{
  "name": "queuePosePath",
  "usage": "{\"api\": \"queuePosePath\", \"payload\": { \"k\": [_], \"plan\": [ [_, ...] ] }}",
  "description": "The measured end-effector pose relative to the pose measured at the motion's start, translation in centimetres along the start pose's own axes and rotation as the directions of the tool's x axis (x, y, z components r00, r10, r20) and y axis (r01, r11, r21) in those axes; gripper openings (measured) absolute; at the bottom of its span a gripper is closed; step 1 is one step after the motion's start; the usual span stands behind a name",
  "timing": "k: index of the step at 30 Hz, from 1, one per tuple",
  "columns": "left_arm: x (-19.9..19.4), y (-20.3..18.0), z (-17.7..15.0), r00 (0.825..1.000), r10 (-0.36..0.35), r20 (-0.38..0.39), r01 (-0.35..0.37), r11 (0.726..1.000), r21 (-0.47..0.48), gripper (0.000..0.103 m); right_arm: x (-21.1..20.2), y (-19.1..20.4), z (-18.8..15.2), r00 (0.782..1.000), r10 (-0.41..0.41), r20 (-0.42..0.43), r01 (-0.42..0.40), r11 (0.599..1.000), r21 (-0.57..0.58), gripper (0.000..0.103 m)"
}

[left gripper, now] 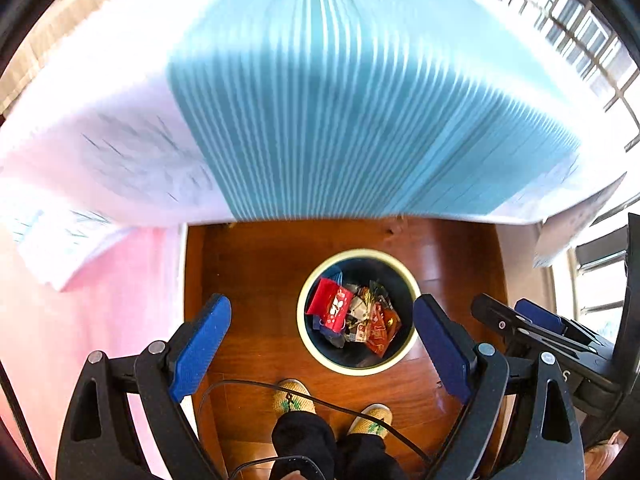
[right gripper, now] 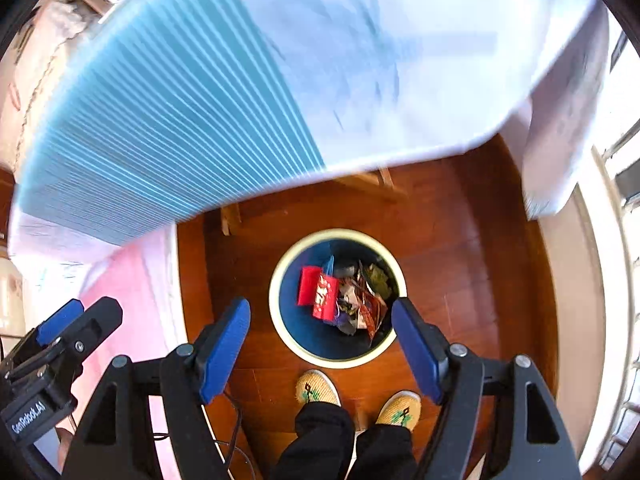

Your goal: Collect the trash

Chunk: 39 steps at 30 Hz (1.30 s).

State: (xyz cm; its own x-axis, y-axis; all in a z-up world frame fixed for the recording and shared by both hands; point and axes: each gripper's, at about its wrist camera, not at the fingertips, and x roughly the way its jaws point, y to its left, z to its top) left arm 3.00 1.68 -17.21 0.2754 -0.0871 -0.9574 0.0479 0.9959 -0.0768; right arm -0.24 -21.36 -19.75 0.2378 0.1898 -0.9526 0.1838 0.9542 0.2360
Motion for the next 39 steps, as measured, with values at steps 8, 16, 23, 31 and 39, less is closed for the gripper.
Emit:
{"api": "queuePosePath", "payload": {
  "k": [8,16,23,31,39],
  "plan": [
    [-8.3,0.0,3.7,0.998,0.009,0.065,-0.007,1.000,-0.031,0.091,-9.2,3.2,2.9,0.995,0.016,0.095,-0.008,0.996,-0.087,0.074],
    [-14.8,-0.2,6.9,0.987,0.025,0.158,-0.021,1.000,-0.021,0.091,-15.6,6.1,5.5,0.982,0.018,0.187,0.011,0.988,-0.151,0.074],
    [-16.7,-0.7,7.9,0.983,0.032,0.183,-0.030,0.999,-0.012,0.091,-18.1,7.5,6.4,0.978,0.022,0.210,0.013,0.986,-0.164,0.074],
    [-17.3,-1.0,8.2,0.980,0.033,0.196,-0.030,0.999,-0.020,0.091,-19.0,7.5,6.7,0.974,0.015,0.226,0.023,0.986,-0.164,0.074],
    [-17.5,-1.6,8.3,0.980,0.026,0.197,-0.025,1.000,-0.006,0.091,-19.5,7.2,7.0,0.972,0.014,0.236,0.026,0.986,-0.165,0.074]
  ]
}}
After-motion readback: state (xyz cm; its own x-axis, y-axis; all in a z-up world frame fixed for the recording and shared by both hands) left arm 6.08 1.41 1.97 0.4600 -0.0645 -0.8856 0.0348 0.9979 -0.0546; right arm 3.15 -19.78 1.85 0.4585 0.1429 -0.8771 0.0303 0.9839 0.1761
